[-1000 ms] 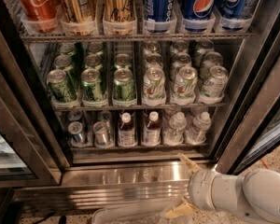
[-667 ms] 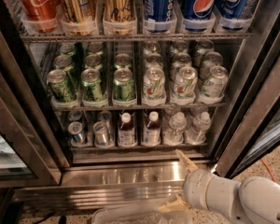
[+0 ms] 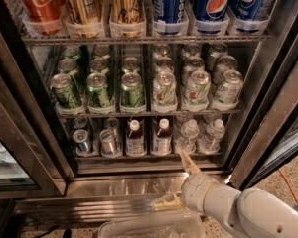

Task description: Pick blue plastic bottle from bottom shelf of fridge

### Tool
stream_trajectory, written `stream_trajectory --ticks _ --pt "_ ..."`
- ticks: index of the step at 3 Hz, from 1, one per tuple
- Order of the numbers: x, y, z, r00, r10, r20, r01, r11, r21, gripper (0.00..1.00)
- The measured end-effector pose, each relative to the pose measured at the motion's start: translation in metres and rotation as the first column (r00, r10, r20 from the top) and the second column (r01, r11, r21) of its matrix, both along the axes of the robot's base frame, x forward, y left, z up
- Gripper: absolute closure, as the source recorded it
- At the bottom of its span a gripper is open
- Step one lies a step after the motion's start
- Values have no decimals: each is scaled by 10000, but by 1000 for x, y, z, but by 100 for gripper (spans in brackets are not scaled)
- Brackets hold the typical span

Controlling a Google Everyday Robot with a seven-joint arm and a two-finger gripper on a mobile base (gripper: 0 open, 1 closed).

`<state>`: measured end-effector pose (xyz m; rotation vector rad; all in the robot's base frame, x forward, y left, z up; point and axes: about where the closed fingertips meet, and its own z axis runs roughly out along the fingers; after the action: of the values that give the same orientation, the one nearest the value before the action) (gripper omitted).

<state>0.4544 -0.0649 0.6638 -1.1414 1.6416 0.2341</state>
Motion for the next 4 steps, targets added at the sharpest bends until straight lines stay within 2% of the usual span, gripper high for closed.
stream_trajectory --ticks 1,2,3,4 --pt "5 18 5 9964 -77 846 117 9988 -473 0" --pt "2 26 -1 9867 517 1544 -221 9820 -1875 0" --pt "3 16 -10 9833 925 1569 -361 9434 -3296 0" --pt "8 1 -17 9835 869 1589 -78 8970 -4420 0"
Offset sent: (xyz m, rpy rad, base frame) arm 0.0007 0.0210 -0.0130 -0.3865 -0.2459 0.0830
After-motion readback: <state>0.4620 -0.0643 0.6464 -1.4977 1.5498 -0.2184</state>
